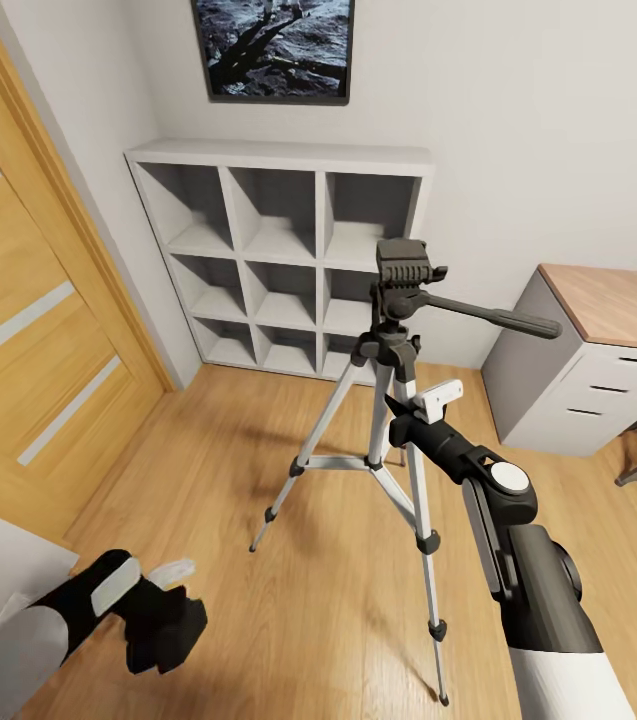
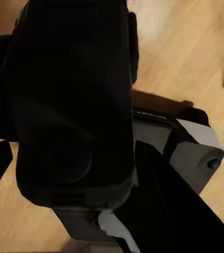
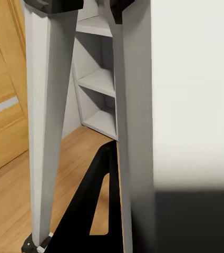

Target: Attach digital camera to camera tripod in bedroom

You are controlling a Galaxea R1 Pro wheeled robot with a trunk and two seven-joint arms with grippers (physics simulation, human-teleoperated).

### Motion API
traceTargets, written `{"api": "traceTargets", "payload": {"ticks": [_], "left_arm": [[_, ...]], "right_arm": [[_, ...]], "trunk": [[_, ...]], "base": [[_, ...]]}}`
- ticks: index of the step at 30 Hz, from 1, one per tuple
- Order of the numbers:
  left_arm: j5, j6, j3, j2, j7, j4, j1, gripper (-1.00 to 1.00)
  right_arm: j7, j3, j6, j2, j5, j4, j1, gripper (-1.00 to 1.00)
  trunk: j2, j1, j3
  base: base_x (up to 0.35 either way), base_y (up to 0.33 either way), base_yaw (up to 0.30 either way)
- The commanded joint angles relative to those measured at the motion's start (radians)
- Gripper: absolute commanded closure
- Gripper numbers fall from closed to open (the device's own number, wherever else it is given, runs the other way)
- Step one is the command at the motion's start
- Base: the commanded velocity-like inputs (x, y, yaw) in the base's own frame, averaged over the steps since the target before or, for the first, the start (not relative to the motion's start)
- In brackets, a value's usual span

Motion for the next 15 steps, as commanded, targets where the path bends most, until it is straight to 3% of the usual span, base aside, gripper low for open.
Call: {"api": "traceTargets", "payload": {"ticks": [1, 4, 6, 7, 12, 15], "left_arm": [[-0.002, 0.033, -0.007, 0.003, 0.022, -0.020, 0.020, 1.00], [0.000, 0.143, -0.003, 0.002, 0.127, -0.104, -0.101, 1.00], [0.004, 0.166, -0.002, 0.001, 0.160, -0.131, -0.151, 1.00], [0.009, 0.200, 0.000, -0.002, 0.212, -0.164, -0.302, 1.00], [0.012, 0.214, 0.001, -0.004, 0.228, -0.171, -0.458, 1.00], [0.013, 0.216, 0.001, -0.018, 0.232, -0.169, -0.548, 1.00]], "right_arm": [[0.006, -0.001, 0.003, 0.001, 0.091, -0.001, -0.001, 1.00], [0.006, 0.000, 0.003, 0.001, 0.091, -0.001, -0.001, 1.00], [0.006, 0.000, 0.003, 0.001, 0.091, -0.001, -0.001, 1.00], [0.006, 0.000, 0.003, 0.001, 0.091, -0.003, -0.001, 1.00], [0.006, 0.000, 0.003, 0.001, 0.091, -0.003, -0.001, 1.00], [0.006, 0.001, 0.003, 0.002, 0.091, -0.004, -0.001, 1.00]], "trunk": [[-0.002, 0.001, -0.002], [-0.002, 0.001, -0.002], [-0.002, 0.001, -0.002], [-0.002, 0.001, -0.002], [-0.002, 0.001, -0.002], [-0.002, 0.001, -0.002]], "base": [[0.000, 0.000, 0.000], [0.000, 0.000, 0.000], [0.000, 0.000, 0.000], [0.000, 0.000, 0.000], [0.000, 0.000, 0.000], [0.000, 0.000, 0.000]]}}
